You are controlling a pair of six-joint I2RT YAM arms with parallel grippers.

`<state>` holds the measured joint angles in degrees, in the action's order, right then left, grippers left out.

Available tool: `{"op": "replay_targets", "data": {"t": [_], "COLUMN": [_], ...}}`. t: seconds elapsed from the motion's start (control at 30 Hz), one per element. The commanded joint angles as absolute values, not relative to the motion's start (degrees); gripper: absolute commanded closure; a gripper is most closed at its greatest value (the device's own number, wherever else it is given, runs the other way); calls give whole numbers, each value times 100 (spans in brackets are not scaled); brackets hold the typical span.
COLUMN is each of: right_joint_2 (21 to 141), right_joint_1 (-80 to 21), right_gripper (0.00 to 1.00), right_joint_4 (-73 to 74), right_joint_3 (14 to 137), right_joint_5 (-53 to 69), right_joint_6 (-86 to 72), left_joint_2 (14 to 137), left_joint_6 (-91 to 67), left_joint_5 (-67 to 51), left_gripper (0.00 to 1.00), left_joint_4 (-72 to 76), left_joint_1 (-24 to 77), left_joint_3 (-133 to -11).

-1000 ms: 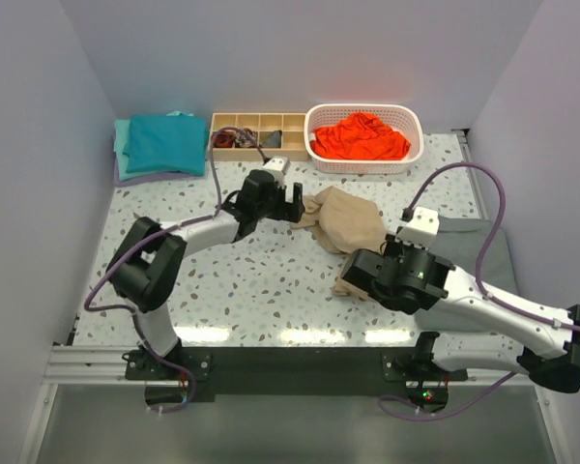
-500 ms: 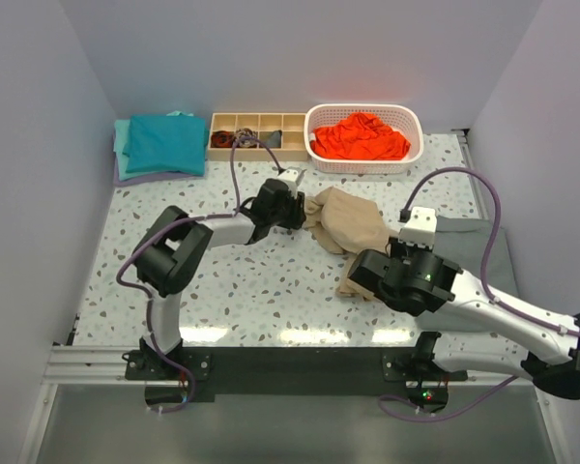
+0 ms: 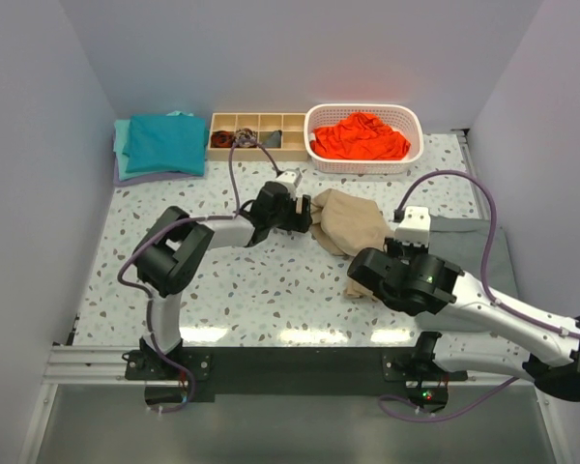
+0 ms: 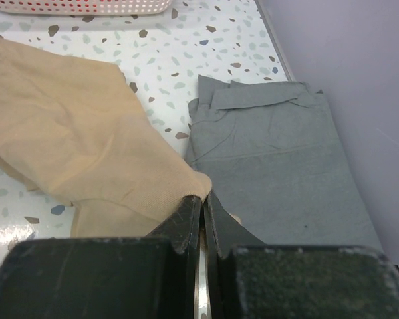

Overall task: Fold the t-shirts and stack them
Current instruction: Flatten the tshirt out

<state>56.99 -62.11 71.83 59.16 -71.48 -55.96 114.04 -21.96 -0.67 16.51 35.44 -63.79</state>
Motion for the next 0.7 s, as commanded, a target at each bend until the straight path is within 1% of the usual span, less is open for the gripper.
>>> {"op": "replay_targets", "data": {"t": [0.0,0.2,0.3,0.4,0.43,0.5,0.53,0.6,0.67], "right_joint_2": [5642,5730,5731,5704,5695,5678,5678,5660,5625], "right_joint_1": [-6170,-6161,-6161,-6152,-6152,-6144,-6144,-6144,-6144], "right_gripper": [99,97,97,97,97,97,97,97,97], "right_joint_4": [6707,6618,6618,6609,6609,6618,6609,6548,6382], "right_joint_3": [5810,5783,5792,5783,5783,5783,5783,5766,5731], "right_joint_5": [-7207,-7110,-7102,-7128,-7137,-7146,-7137,-7093,-6997], "right_joint_6": [-5362,-5335,-5335,-5300,-5291,-5291,-5282,-5186,-4985], "left_joint_2": [10995,11003,11197,11373,11434,11461,11470,11417,11190], "left_joint_6": [-2276,-2461,-2487,-2496,-2505,-2549,-2558,-2549,-2488], "left_joint_5": [316,369,334,176,63,26,-139,-211,-220], "left_gripper": [11,11,16,38,59,75,86,99,100], "left_joint_4": [1864,1934,1872,1916,1933,2021,2048,2039,1908], "left_joint_1": [3533,3533,3533,3533,3533,3533,3533,3533,3533], "left_joint_3": [-6100,-5950,-6029,-6099,-6126,-6117,-6126,-6135,-6135]}}
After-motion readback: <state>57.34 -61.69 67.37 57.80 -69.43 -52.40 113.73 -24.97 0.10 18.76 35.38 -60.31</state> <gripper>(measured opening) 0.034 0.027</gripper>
